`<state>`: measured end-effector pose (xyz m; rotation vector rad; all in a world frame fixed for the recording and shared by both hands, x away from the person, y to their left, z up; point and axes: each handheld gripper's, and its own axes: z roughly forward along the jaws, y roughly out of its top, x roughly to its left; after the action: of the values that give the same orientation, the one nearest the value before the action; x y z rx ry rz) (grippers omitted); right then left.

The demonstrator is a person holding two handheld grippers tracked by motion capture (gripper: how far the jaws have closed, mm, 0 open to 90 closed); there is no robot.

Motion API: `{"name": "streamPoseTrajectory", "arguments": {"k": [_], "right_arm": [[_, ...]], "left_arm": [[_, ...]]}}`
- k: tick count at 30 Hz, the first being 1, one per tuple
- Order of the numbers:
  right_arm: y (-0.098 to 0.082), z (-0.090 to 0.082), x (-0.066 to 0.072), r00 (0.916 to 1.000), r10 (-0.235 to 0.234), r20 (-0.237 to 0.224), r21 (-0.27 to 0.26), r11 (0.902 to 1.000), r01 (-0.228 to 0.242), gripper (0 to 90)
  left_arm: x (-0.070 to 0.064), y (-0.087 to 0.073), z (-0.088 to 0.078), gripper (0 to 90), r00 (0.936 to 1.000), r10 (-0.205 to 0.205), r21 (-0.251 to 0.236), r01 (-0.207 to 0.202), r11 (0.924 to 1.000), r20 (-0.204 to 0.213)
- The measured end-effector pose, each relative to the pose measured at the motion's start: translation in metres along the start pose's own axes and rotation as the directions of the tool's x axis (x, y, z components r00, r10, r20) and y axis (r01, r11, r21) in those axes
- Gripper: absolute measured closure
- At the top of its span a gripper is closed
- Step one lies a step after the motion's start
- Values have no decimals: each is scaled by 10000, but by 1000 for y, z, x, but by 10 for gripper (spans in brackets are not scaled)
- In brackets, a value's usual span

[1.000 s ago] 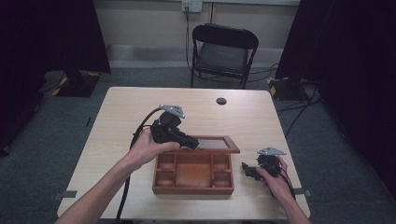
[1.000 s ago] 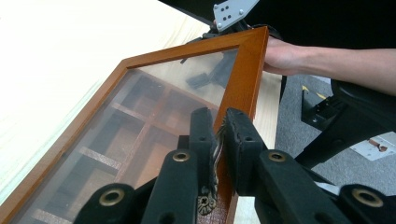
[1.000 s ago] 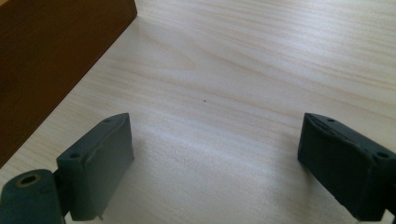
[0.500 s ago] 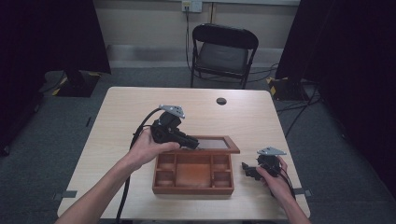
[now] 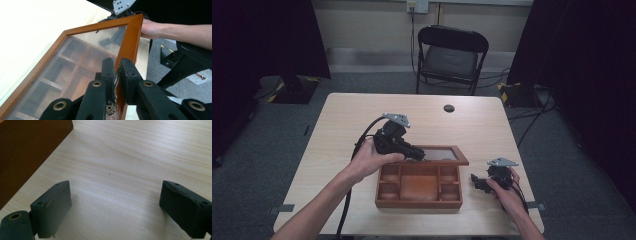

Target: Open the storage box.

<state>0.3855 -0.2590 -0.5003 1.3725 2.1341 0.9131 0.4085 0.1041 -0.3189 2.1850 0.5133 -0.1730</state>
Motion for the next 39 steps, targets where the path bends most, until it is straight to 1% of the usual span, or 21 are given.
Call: {"name": "streamPoseTrajectory", "arguments": {"k": [1, 2, 9, 10, 12, 14, 16, 19, 22, 23, 24, 25, 26, 29, 30, 32, 33, 34, 39], "right_arm": [[0, 0, 0, 10000, -6, -15, 3, 10000, 6, 96], [0, 0, 0, 10000, -5, -15, 4, 10000, 5, 96], [0, 0, 0, 10000, -5, -14, 4, 10000, 5, 96], [0, 0, 0, 10000, -7, -16, 1, 10000, 7, 96], [0, 0, 0, 10000, -4, -14, 5, 10000, 4, 96], [0, 0, 0, 10000, -8, -13, 3, 10000, 8, 96], [0, 0, 0, 10000, 0, 1, 0, 10000, 0, 96], [0, 0, 0, 10000, -6, -14, 3, 10000, 6, 96], [0, 0, 0, 10000, -1, -18, -1, 10000, 1, 96], [0, 0, 0, 10000, -1, -18, -1, 10000, 1, 96], [0, 0, 0, 10000, -12, -16, 2, 10000, 12, 96], [0, 0, 0, 10000, -1, -19, -1, 10000, 1, 95], [0, 0, 0, 10000, -1, -19, -2, 10000, 1, 96], [0, 0, 0, 10000, -2, -19, -1, 10000, 2, 96], [0, 0, 0, 10000, -13, -18, 2, 10000, 13, 96], [0, 0, 0, 10000, -4, -16, 3, 10000, 4, 95], [0, 0, 0, 10000, -10, -16, 2, 10000, 10, 96], [0, 0, 0, 10000, -11, -18, 0, 10000, 11, 95], [0, 0, 0, 10000, -11, -18, 3, 10000, 11, 95]], "left_arm": [[0, 0, 0, 818, 10000, 4, 5, -4, 10000, -10], [0, 0, 0, 818, 10000, -27, -108, 27, 9999, 60], [0, 0, 0, 818, 10000, 0, -40, 0, 10000, 87], [-1, 0, 0, 817, 10000, -55, -17, 55, 10000, 11], [-1, 0, 0, 818, 10000, -50, -21, 50, 10000, 8], [0, 0, 1, 818, 10000, -25, -34, 25, 10000, 76], [0, 1, 0, 818, 10000, 18, 54, -18, 10000, -54], [0, 1, 0, 818, 10000, 2, 5, -2, 10000, -10], [0, 1, -1, 817, 10000, 17, 43, -17, 10000, -79], [-1, 1, 0, 817, 10000, -50, -41, 50, 10000, -14], [-1, 1, 0, 818, 10000, -6, 43, 7, 10000, -55], [-1, 1, 0, 818, 10000, 22, 72, -22, 10000, 0], [-1, 1, 0, 818, 10000, -19, 12, 19, 10000, -12], [-1, 1, 0, 818, 10000, -14, 28, 14, 10000, 2], [-1, 1, 0, 818, 10000, 55, 81, -55, 10000, -16], [-1, 1, 0, 817, 10000, 17, 19, -17, 10000, -21], [-1, 1, 0, 818, 10000, 20, 63, -19, 10000, -79], [-1, 1, 0, 818, 10000, -2, 5, 2, 10000, -42], [-1, 1, 0, 818, 10000, 9, 50, -9, 10000, -9]]}}
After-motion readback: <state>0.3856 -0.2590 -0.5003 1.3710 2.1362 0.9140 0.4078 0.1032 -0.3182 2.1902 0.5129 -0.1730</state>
